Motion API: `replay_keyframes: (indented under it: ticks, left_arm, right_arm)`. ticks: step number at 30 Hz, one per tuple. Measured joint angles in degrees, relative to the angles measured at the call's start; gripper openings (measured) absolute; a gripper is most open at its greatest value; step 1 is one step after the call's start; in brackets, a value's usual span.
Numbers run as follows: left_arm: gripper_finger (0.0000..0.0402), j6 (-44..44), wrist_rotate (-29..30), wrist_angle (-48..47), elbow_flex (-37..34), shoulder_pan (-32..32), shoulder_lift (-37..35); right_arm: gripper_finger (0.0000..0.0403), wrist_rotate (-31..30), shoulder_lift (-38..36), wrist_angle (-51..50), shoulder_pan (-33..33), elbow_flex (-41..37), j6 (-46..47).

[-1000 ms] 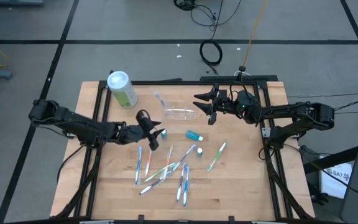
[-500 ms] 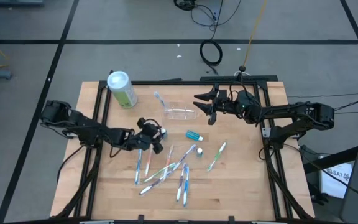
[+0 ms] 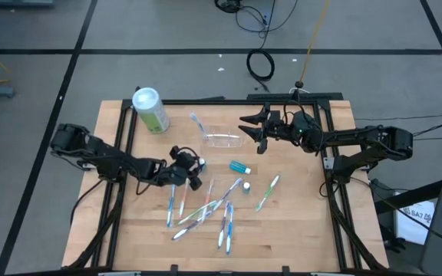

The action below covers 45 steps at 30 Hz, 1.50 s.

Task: Pick & Place toothbrushing station
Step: Put the left blue mouthwash into the transparent organizer

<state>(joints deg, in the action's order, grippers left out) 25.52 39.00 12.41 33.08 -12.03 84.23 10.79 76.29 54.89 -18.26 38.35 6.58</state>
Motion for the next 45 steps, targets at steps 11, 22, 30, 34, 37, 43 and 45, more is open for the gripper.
replay_keyframes:
  ticks: [11,22,30,34,37,43,45]
  left_arm:
    - [0.0171,-0.3,-0.4,9.1,0.0,0.0,9.4]
    - [0.0170,-1.4,0.1,10.4,0.0,0.8,10.3]
    - [0.0128,-3.6,0.8,12.2,0.0,0.8,10.3]
    - [0.0085,-4.0,0.9,11.7,0.0,0.8,10.3]
    - [0.0085,-4.0,1.0,11.7,0.0,0.8,10.3]
    - [0.0085,-4.1,0.9,12.3,0.0,0.8,10.3]
    - [0.0085,-5.3,0.9,13.9,0.0,0.8,10.3]
  right_arm:
    - [0.0141,0.0,0.0,0.0,0.0,0.0,0.0]
    - [0.0141,0.0,0.0,-0.4,0.0,0.0,0.0]
    - [0.0141,0.0,0.0,-0.6,0.0,0.0,0.0]
    - [0.0141,0.0,0.0,-0.8,0.0,0.0,0.0]
    - [0.0141,0.0,0.0,-0.8,0.0,0.0,0.0]
    - [0.0141,0.0,0.0,-0.8,0.0,0.0,0.0]
    - [0.0141,0.0,0.0,-0.7,0.0,0.0,0.0]
